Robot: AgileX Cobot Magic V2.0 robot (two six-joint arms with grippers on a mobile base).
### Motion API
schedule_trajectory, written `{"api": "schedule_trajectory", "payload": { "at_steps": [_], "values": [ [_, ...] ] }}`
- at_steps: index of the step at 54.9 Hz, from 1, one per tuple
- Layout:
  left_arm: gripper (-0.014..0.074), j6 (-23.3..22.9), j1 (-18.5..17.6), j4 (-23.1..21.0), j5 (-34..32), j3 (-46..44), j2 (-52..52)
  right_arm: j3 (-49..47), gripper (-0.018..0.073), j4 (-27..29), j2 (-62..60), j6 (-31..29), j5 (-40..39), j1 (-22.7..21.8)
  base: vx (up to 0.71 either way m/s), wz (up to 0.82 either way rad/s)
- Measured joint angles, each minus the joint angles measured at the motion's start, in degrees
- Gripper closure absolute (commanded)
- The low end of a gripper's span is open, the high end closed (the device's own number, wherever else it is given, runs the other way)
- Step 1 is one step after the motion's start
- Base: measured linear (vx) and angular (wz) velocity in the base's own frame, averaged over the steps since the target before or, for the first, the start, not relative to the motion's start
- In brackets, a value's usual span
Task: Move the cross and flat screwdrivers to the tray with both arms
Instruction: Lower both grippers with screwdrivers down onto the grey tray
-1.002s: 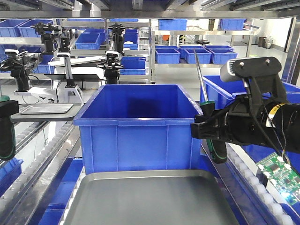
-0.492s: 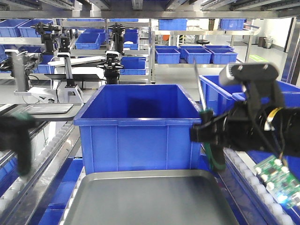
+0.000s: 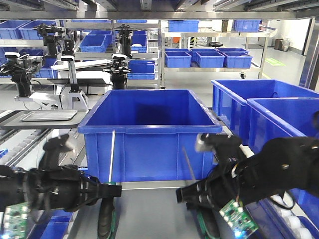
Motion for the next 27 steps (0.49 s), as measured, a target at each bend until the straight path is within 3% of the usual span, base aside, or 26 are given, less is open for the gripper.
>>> {"api": "schedule_trajectory", "payload": {
  "at_steps": [10, 20, 27],
  "values": [
    [0.0277, -0.5, 0.0, -3.5, -1.1, 0.0, 4.0, 0.0, 0.0444, 0.0, 2.9, 0.0, -0.5, 0.0, 0.0, 0.0],
    [0.0104, -1.5, 0.0, -3.6, 1.5, 0.0, 6.1, 0.0, 0.0212, 0.2, 3.8, 0.0, -1.0, 0.0, 0.0, 0.0],
    [0.0074, -1.5, 0.0, -3.6, 2.7, 0.0, 6.1, 0.0, 0.0035, 0.2, 3.8, 0.0, -2.3, 0.0, 0.0, 0.0]
  ]
}}
